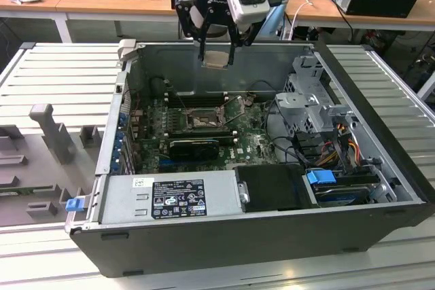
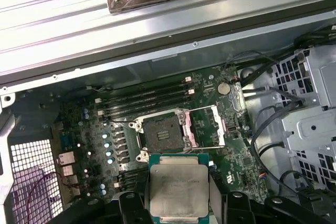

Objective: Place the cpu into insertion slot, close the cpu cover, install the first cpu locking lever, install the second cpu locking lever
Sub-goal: 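Place the cpu into insertion slot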

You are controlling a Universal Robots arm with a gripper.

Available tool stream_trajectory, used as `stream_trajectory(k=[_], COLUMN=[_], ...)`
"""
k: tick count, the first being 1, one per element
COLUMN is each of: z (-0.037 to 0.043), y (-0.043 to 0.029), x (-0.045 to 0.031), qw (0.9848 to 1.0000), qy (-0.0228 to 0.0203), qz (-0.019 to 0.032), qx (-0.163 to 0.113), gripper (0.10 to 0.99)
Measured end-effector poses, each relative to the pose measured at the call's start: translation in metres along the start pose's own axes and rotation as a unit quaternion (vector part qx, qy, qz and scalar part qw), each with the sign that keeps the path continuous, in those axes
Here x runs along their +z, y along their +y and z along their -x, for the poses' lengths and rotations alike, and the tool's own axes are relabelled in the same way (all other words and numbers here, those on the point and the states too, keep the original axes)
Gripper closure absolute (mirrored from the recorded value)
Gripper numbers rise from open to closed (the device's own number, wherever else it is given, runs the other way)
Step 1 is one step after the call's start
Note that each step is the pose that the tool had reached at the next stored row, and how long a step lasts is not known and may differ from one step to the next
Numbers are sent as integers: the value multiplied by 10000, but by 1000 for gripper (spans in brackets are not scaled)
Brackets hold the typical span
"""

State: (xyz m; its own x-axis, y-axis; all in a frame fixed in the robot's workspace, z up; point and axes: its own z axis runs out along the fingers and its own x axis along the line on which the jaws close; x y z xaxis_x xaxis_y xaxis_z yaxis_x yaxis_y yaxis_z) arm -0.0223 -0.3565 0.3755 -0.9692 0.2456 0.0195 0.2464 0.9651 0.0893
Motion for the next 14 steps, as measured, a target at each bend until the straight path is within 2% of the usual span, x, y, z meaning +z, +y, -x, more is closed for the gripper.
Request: stream_trajectory(k=[9, 14], z=[0, 0], y=[0, 0], x=[0, 0], qw=[9993, 9978], qy=[-34, -60], qz=[7, 13], qx=[378, 667], gripper=[545, 545])
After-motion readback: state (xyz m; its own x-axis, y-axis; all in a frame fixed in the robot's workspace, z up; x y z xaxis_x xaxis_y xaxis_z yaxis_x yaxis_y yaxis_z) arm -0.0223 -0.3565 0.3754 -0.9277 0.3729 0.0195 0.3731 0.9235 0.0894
